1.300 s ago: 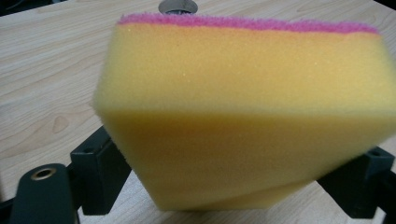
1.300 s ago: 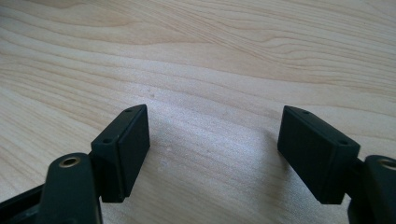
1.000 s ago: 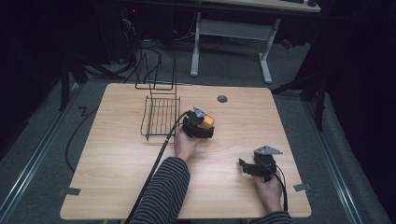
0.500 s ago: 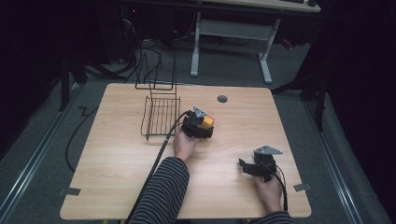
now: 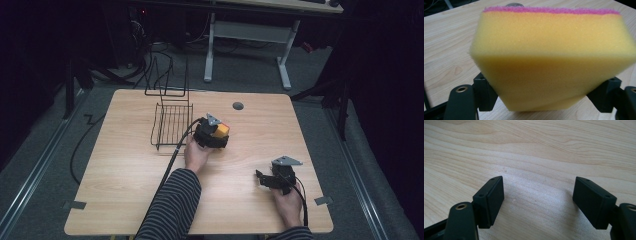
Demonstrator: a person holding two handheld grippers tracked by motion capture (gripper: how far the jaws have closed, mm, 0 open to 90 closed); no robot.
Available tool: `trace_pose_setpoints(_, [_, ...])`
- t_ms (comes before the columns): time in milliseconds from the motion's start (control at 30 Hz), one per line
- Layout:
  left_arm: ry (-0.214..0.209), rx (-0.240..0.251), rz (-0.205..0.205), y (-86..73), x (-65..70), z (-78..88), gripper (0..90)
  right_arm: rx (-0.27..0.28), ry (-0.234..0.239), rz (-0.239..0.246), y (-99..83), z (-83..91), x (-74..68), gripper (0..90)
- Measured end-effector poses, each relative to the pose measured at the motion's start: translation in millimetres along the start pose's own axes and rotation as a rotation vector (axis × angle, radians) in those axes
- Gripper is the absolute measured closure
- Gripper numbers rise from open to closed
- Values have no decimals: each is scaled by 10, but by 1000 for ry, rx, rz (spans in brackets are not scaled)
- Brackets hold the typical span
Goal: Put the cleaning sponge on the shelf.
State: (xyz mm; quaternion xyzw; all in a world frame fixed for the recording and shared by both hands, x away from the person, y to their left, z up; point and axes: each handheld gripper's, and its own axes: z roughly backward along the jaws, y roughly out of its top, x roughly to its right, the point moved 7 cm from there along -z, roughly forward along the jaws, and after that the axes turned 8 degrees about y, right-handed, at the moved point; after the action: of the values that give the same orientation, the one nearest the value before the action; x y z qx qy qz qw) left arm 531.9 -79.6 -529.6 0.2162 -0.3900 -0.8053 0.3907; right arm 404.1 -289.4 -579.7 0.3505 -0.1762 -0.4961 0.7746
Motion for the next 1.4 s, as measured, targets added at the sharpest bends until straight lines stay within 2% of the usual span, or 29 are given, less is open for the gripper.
trace_pose_setpoints(800, [-13, 46, -21, 119, -85, 325, 244, 0, -1, 0, 0, 0, 1, 254])
trace_pose_setpoints(1400, [37, 72, -8, 113, -275, 531, 245, 0, -1, 0, 0, 0, 1, 254])
